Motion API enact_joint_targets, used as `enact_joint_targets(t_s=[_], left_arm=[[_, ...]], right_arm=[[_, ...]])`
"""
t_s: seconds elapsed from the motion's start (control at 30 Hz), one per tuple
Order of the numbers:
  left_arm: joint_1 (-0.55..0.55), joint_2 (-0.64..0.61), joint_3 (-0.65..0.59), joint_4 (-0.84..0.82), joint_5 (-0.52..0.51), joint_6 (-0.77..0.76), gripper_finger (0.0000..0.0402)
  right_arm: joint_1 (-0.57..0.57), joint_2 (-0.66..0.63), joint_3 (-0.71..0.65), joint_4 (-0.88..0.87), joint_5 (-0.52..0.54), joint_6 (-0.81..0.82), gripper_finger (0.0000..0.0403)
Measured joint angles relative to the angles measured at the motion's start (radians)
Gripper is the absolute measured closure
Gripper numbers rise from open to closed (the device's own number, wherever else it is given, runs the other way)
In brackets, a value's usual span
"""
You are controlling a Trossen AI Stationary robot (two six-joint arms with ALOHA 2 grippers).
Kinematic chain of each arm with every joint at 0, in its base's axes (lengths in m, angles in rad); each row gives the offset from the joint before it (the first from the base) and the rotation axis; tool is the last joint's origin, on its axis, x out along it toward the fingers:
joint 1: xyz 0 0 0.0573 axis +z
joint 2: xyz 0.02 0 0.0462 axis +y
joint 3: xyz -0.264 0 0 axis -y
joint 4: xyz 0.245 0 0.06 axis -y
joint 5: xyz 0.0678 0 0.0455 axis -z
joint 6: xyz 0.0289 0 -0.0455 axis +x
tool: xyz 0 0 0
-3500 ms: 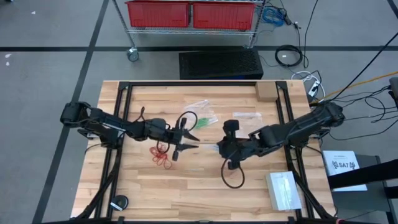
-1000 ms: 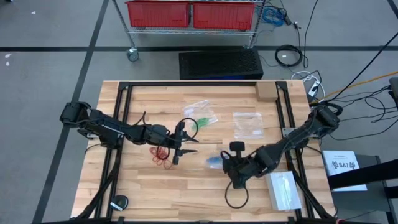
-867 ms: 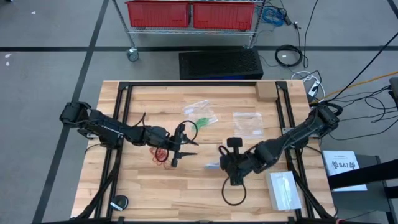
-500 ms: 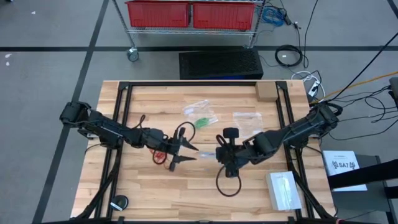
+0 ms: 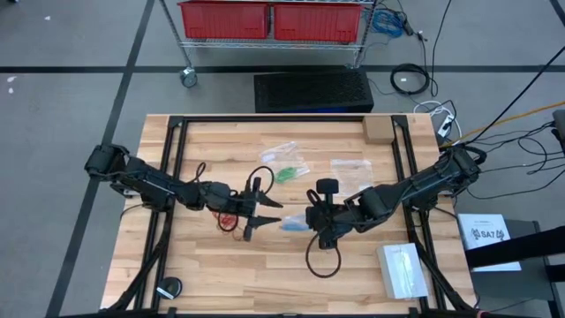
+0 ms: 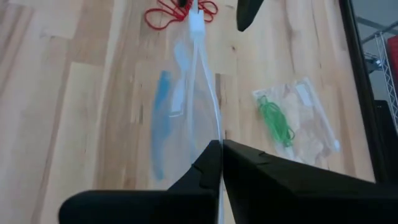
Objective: Sort rubber bands
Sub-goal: Close the transparent zip bag
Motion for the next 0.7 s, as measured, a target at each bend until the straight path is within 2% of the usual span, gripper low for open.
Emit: enact_joint_targets(t_s=[0.43, 0.57, 0.7], left_arm=[[-0.018, 0.075, 0.064, -0.022, -0.003, 0.008, 0.0215], [-0.019, 0.077, 0.064, -0.018, -0.007, 0.006, 0.0237], [-0.019, 0.077, 0.064, -0.007, -0.037, 0.006, 0.0275]], right_arm=[[0.000, 0.000, 0.000, 0.000, 0.025, 0.000, 0.0403], [0.000, 0.000, 0.000, 0.000, 0.024, 0.000, 0.0403], [0.000, 0.000, 0.000, 0.000, 0.024, 0.000, 0.0403]])
